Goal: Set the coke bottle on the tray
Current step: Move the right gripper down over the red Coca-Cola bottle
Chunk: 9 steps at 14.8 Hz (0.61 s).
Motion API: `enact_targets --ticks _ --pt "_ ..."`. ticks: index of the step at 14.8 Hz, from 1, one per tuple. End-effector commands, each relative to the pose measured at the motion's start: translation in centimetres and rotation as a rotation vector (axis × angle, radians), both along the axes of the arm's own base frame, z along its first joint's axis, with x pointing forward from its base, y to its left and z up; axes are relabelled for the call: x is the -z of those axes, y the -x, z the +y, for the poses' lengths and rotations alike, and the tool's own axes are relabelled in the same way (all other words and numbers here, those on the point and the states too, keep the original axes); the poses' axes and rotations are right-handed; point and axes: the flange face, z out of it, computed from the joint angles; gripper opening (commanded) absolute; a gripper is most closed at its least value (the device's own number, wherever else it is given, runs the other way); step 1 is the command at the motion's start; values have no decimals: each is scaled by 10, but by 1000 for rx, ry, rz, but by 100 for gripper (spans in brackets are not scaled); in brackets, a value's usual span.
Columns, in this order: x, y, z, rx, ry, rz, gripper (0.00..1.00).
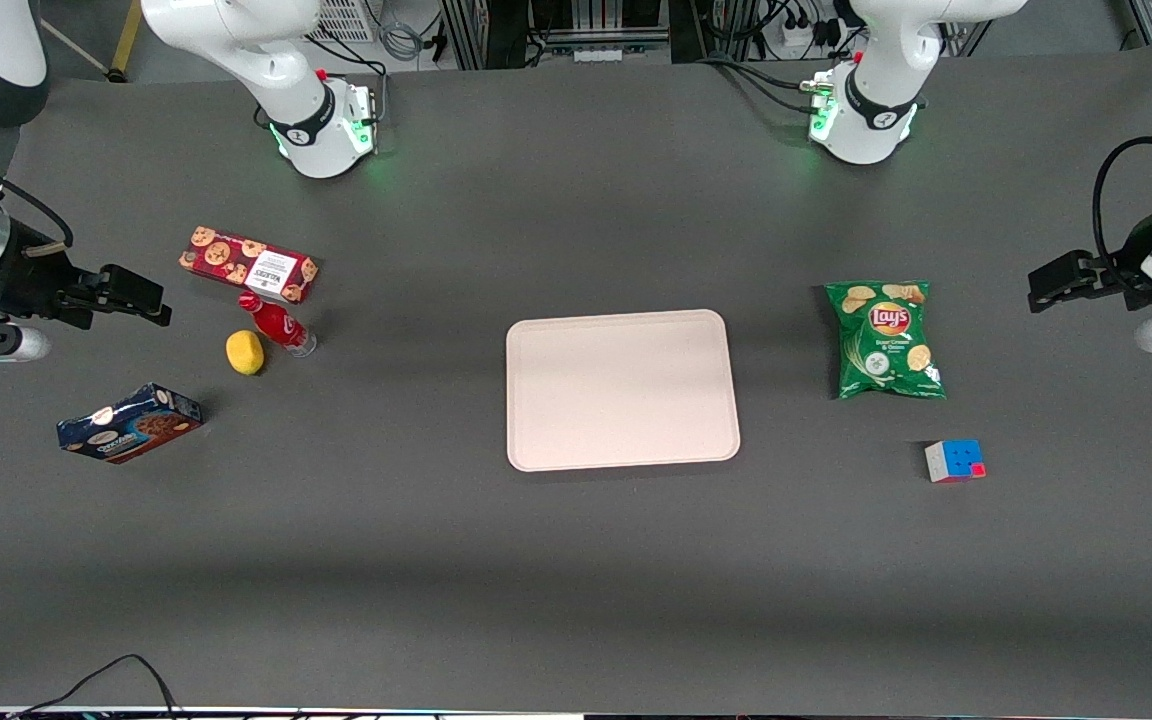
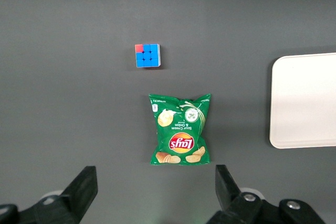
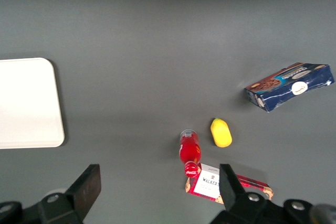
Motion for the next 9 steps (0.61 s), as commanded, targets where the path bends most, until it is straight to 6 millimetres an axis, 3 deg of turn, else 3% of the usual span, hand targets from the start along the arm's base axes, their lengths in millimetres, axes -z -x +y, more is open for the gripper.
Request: enact_targets --ticks 1,6,9 --pt "1 2 1 18 45 -12 100" --pt "18 4 2 19 41 26 100" --pt "63 43 9 -1 41 0 100"
